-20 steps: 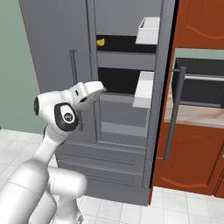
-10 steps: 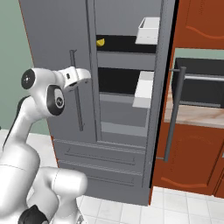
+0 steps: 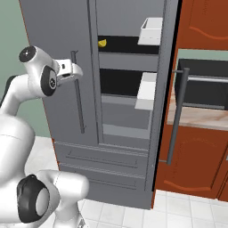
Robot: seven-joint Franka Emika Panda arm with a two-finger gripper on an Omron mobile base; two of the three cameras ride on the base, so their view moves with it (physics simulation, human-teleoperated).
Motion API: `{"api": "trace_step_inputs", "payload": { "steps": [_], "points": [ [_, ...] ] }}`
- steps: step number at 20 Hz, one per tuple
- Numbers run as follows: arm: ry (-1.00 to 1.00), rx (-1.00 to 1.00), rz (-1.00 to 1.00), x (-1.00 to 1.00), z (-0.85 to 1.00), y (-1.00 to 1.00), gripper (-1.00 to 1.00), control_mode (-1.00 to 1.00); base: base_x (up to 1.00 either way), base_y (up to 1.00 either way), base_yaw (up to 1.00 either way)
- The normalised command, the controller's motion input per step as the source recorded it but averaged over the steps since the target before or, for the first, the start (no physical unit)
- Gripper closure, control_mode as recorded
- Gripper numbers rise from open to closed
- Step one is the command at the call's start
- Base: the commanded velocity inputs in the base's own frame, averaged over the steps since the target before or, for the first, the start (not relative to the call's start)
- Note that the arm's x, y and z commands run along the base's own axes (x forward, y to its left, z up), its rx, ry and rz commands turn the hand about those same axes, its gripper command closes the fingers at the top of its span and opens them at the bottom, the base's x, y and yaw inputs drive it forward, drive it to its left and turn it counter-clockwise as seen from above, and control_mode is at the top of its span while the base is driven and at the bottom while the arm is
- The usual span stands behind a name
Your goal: There is a bowl on the dining counter. Grab a lemon wedge from the fridge and place it in the bowl. Then get the liquor bottle and glass cup from the cabinet and place them next to the bowl.
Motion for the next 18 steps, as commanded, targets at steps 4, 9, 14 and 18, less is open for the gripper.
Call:
{"api": "trace_step_inputs", "payload": {
  "steps": [4,9,14,18],
  "points": [
    [-0.13,0.00,-0.01,0.00,-0.61,0.25,-1.00,-1.00,0.00,0.00,0.00],
    [-0.06,0.00,-0.07,0.19,-0.36,0.25,-1.00,-1.00,0.00,0.00,0.00],
    [0.00,0.03,-0.03,0.46,-0.02,0.11,-1.00,-1.00,0.00,0.00,0.00],
    [0.04,0.09,0.00,0.58,0.00,0.01,-1.00,-1.00,0.00,0.00,0.00]
  ]
}}
